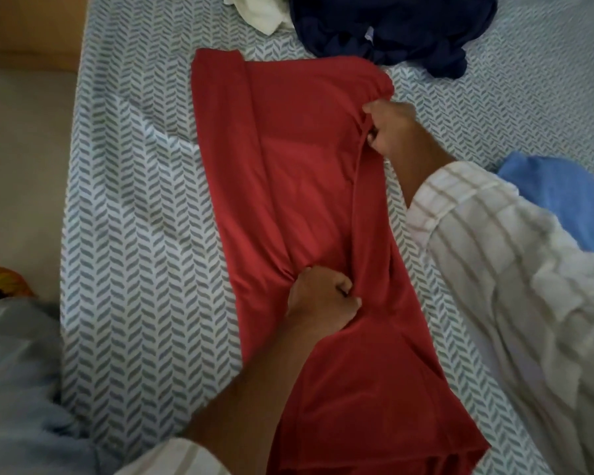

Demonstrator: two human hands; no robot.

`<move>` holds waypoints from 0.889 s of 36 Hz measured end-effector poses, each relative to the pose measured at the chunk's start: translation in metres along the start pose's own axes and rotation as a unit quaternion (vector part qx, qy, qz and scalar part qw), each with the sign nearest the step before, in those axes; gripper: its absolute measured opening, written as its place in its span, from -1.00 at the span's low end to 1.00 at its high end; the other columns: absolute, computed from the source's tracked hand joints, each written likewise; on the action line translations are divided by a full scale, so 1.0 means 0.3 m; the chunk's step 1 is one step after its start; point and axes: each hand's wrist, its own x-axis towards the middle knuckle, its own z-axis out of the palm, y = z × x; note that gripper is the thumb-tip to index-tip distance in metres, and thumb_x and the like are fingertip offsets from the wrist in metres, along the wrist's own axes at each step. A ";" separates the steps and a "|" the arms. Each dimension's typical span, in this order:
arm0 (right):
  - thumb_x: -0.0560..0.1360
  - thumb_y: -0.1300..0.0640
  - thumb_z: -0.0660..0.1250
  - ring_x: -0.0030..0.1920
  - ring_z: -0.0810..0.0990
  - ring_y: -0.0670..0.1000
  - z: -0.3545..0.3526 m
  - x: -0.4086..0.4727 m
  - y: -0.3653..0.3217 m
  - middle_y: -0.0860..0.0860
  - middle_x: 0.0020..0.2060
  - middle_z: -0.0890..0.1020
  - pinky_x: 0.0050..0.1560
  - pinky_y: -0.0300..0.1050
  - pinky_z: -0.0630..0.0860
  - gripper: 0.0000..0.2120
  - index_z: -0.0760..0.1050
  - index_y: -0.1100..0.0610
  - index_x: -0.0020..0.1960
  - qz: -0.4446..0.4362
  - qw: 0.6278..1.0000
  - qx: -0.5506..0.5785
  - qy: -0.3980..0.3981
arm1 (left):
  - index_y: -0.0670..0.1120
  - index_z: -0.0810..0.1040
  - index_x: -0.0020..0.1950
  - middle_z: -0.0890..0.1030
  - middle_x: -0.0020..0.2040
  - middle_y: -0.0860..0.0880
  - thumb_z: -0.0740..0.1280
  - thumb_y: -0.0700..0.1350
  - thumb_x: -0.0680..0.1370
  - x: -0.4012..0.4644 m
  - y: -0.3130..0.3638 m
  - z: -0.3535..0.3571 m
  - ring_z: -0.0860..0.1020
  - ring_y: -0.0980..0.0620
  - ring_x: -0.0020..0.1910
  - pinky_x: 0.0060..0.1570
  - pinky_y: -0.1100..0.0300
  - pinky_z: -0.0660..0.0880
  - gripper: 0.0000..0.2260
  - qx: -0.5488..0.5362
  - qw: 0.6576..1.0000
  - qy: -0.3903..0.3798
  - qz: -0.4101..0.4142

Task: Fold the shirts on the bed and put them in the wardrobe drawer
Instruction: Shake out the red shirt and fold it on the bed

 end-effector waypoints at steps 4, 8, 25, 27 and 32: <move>0.57 0.22 0.28 -0.30 0.51 -0.11 0.035 0.041 -0.066 -0.03 -0.17 0.54 -0.34 -0.25 0.56 -0.92 0.42 0.08 -0.07 -0.076 0.997 -0.015 0.003 | -0.05 0.48 -0.41 0.49 -0.54 0.11 0.48 -0.09 0.42 -0.003 0.007 -0.008 0.47 0.13 -0.46 -0.20 0.16 0.54 -0.74 -0.012 1.000 -0.004 0.007; 0.50 0.18 0.29 -0.35 0.47 -0.10 0.141 0.044 -0.128 -0.13 -0.39 0.46 -0.23 -0.16 0.46 -0.70 0.34 -0.01 -0.37 -0.205 0.975 -0.057 0.063 | -0.19 0.59 -0.26 0.64 -0.39 -0.08 0.45 -0.12 0.43 -0.012 0.017 -0.029 0.62 -0.02 -0.35 -0.16 0.10 0.54 -0.84 -0.025 1.000 -0.002 0.013; 0.35 -0.06 0.41 -0.07 0.71 0.09 0.395 0.047 -0.028 0.04 -0.10 0.73 -0.04 0.03 0.67 -0.71 0.66 0.10 -0.04 -0.267 0.902 -0.334 -0.052 | -0.23 0.52 -0.34 0.60 -0.36 -0.16 0.44 -0.13 0.30 -0.029 0.016 -0.049 0.42 0.12 -0.46 -0.32 0.14 0.47 -0.82 -0.064 0.998 0.012 -0.004; 0.36 0.00 0.49 -0.06 0.70 0.06 0.393 0.038 -0.039 0.04 -0.06 0.70 -0.02 0.01 0.66 -0.70 0.64 0.14 0.02 -0.264 0.896 -0.350 -0.070 | -0.23 0.52 -0.34 0.60 -0.36 -0.17 0.44 -0.13 0.30 -0.030 0.019 -0.051 0.41 0.12 -0.47 -0.33 0.14 0.47 -0.81 -0.068 0.998 0.012 -0.005; 0.40 0.24 0.39 0.02 0.67 0.02 0.394 0.061 -0.030 0.05 -0.01 0.70 0.10 -0.04 0.61 -0.77 0.66 0.20 0.05 -0.293 0.892 -0.341 -0.058 | -0.26 0.48 -0.35 0.46 -0.47 -0.09 0.44 -0.13 0.29 -0.034 0.024 -0.057 0.38 0.12 -0.48 -0.41 0.22 0.42 -0.77 -0.080 0.997 -0.003 -0.019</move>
